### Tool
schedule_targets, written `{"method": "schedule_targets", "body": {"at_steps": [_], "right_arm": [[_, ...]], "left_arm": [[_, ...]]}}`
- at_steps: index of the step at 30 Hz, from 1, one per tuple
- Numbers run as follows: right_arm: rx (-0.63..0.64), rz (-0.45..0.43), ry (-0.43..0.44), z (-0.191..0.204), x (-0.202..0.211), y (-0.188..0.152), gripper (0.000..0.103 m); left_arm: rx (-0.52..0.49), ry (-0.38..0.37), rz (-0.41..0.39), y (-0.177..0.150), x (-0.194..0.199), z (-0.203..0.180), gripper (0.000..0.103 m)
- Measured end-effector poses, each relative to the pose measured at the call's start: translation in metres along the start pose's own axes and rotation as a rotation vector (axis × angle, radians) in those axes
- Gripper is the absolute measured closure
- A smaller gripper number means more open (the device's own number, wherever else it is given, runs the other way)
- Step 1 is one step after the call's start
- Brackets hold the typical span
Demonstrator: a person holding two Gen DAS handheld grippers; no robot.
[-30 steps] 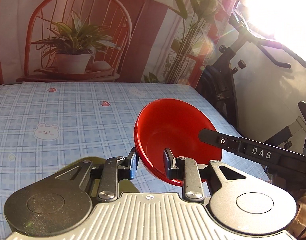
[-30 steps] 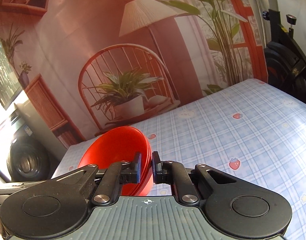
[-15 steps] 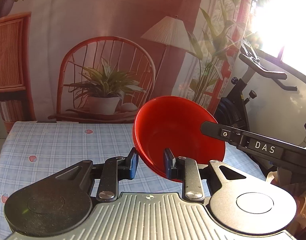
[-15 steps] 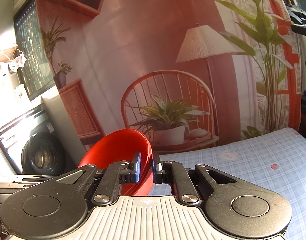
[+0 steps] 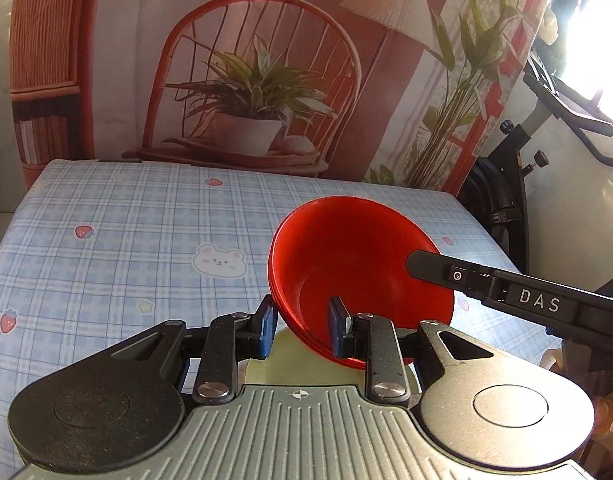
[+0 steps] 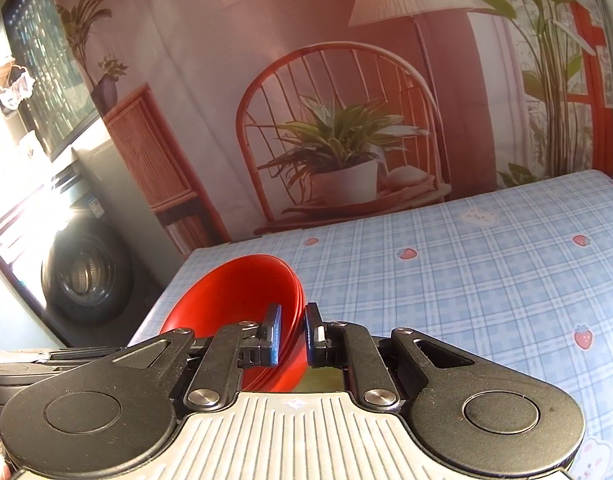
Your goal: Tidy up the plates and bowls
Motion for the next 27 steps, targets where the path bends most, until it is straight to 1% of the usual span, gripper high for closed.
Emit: {"method": "schedule_targets", "body": {"at_steps": [5, 13, 21, 27], "right_arm": [[-0.014, 0.036, -0.016, -0.007, -0.007, -0.015, 0.092], [-0.04, 0.084, -0.029, -0.015, -0.014, -0.035, 0.092], [-0.042, 0.114, -0.035, -0.018, -0.017, -0.049, 0.092], [-0.041, 0.131, -0.035, -0.017, -0.016, -0.056, 0.092]], "left_arm": [[0.01, -0.001, 0.047, -0.014, -0.015, 0.005, 0.075], [-0.008, 0.015, 0.108, -0.034, -0.033, 0.007, 0.075], [-0.051, 0.045, 0.126, -0.046, -0.037, 0.004, 0.075], [-0.059, 0.054, 0.133, -0.051, -0.036, 0.004, 0.075]]}}
Point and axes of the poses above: each gripper's, at about its wrist camera, not at the fingertips, and x roughly against the way its jaws point, z to its left, y to its top, the point moved 1 cm from there along -x, roughly the way its jaws point, and after that the axes turned 5 degrees about y, right-handed, at the moved point
